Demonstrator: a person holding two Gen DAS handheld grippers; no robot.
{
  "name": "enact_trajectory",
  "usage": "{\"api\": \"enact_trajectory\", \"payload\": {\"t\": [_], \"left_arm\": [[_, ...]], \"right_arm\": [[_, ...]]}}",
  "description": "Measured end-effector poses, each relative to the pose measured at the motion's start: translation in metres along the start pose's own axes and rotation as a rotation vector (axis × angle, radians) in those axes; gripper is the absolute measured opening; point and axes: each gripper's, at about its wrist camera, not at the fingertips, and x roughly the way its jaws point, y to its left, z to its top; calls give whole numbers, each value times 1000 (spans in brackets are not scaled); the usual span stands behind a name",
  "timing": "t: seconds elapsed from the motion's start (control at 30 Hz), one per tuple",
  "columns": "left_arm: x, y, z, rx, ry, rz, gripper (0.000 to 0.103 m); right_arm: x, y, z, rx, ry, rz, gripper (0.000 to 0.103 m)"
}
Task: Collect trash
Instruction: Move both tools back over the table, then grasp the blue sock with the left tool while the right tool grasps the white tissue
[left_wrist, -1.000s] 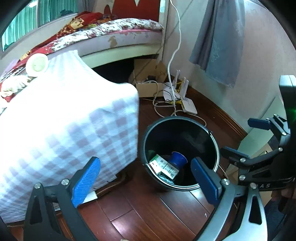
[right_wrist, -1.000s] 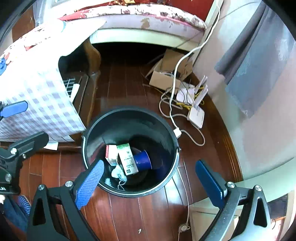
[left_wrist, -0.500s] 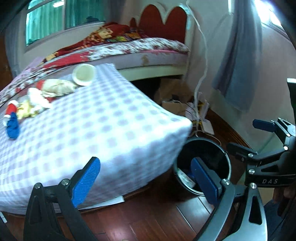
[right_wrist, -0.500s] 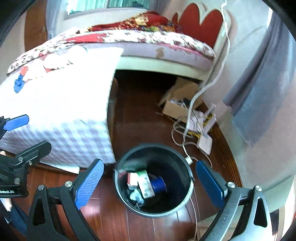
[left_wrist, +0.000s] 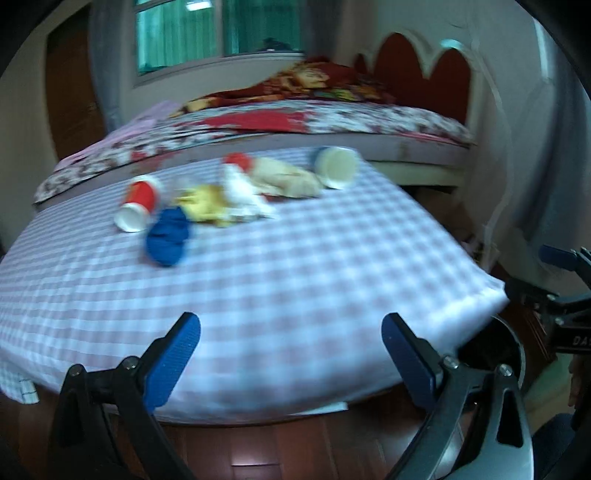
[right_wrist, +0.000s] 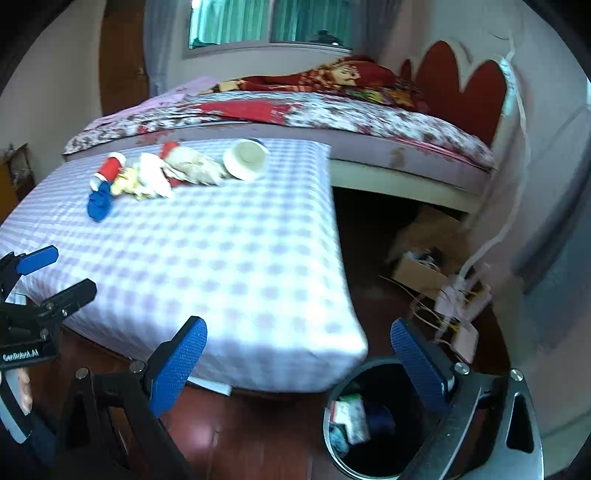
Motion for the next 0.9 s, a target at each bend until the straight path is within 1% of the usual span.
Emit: {"api": "enact_trajectory", "payload": {"t": [0.13,0.27,0.3,0.33,0.4,0.5,0.57,0.63,0.67,0.7,0.77,0.87,0.9], "left_arm": [[13,46,13,-53,0,74,99],[26,81,21,-95,4,116,98],[30,89,22,-106,8,125,97],[34,95,24,-116,11,130,93],[45,107,29,-143,20,122,85],[66,121,36,-174,48,114,83],[80,126,40,-188,62,93,82],[90,129,43,-191,73,75,76],[96,131,45,-194,83,68,75],[103,133,47,-199,89,61,73],[112,135,53,-197,99,49,73],[123,137,57,-204,107,26,72],[125,137,58,-202,110,16,68]], "right_arm": [[22,31,24,-26,-6,53,101],[43,61,46,-49,-7,98,101],[46,66,49,-52,-8,107,101],[51,71,54,-54,-9,117,101],[64,83,68,-46,-10,150,101],[80,97,85,-40,-9,197,101],[92,107,95,-49,-9,208,101],[104,116,103,-62,-3,220,101],[111,121,106,-70,-3,231,100],[115,125,109,-75,-2,234,99],[129,133,115,-83,13,252,93],[147,144,122,-95,29,273,88],[153,148,125,-95,34,286,86]]}}
